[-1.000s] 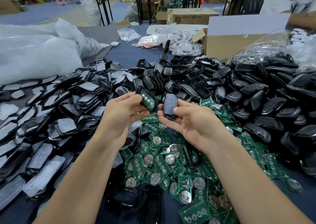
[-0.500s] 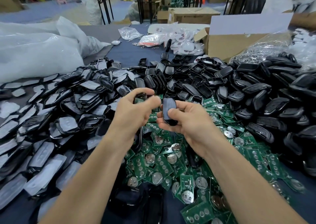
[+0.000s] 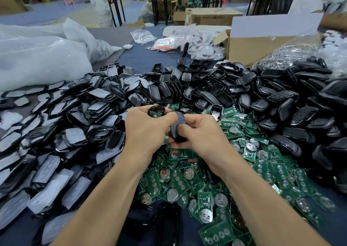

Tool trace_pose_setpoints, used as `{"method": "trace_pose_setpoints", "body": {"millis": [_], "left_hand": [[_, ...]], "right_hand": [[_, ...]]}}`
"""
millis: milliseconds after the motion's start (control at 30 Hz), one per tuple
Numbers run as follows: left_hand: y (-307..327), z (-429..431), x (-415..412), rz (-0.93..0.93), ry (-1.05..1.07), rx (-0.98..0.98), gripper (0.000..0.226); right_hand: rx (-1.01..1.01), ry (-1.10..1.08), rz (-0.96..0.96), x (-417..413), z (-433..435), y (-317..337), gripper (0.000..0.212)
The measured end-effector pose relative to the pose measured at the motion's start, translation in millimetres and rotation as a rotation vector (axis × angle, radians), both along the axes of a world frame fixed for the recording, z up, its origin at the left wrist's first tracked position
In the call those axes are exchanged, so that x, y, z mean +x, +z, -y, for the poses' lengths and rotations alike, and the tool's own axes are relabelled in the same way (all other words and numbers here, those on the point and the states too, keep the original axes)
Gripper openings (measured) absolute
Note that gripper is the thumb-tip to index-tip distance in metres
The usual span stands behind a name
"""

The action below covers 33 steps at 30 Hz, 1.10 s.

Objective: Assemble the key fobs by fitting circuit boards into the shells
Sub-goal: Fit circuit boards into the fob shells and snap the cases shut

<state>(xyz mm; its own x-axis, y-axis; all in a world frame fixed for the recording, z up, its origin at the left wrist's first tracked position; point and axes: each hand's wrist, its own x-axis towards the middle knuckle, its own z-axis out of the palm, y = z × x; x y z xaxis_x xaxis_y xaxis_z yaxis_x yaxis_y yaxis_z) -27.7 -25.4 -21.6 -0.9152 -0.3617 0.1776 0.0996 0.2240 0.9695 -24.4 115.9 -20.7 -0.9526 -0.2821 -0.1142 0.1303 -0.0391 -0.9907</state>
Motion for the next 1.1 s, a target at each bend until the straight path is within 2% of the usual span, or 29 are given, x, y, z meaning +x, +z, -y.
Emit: {"method": "trace_pose_setpoints", "body": {"millis": [167,367,533,667,800,1000,1100], "left_hand": [[0.3,0.1,0.8,0.005,-0.13,0.041,0.008],[-1.6,1.6,-1.4,0.026,-0.07,0.033,0.013],[1.5,6.2,-1.1,0.083,-0.167,0.136,0.008],[2.4,7.0,-1.6,0.114,-0.195,0.158,0.013],[0.8,4.3,-1.5,0.115,-0.181,0.158,0.002],[-0.5,-2.8,-1.3,0.058,-0.107,0.145,0.03],[-1.0,-4.6,-1.3,0.032,-0.043,0.153,0.011]], "right_hand": [[-0.002,-0.022,0.012,-2.2,-4.5,0.8,0.024],[0.03,-0.022,-0.005,-1.0,-3.5,1.0,0.023],[0.01,-0.079,-0.015,-2.1,-4.7,-1.6,0.024],[-0.012,-0.071,0.02,-3.8,-5.8,-1.5,0.022],[-0.046,-0.068,0.047,-3.1,-4.8,-1.1,0.023],[-0.052,-0.021,0.022,-2.5,-3.2,-2.6,0.028],[-0.029,0.007,-0.001,-2.4,-1.7,-3.6,0.032]]}}
